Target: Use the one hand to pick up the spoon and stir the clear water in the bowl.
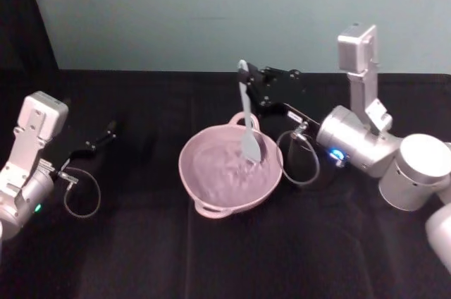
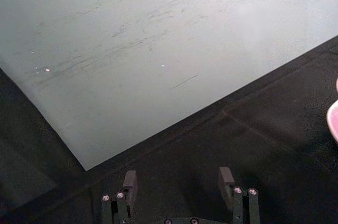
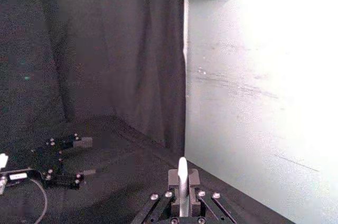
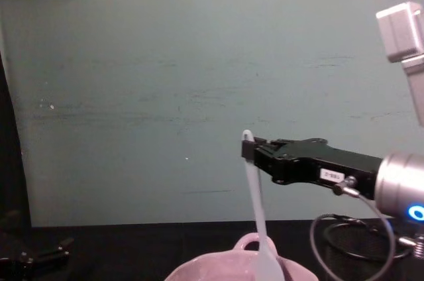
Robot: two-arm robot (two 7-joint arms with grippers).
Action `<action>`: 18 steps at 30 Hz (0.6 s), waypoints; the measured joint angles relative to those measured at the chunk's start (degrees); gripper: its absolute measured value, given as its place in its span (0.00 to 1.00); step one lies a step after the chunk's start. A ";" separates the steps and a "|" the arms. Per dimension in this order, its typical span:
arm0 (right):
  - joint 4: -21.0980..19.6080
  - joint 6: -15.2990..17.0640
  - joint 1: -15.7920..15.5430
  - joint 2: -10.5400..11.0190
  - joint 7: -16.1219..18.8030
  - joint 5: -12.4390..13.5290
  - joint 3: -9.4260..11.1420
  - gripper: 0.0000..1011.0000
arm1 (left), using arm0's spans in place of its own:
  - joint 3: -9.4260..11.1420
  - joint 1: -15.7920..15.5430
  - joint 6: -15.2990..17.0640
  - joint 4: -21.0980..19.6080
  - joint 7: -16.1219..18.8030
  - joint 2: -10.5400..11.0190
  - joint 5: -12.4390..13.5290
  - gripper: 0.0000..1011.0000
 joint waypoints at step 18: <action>-11.31 2.40 -6.45 2.77 -0.08 -1.44 -1.21 0.11 | 0.00 0.00 0.00 0.00 0.00 0.00 0.00 1.00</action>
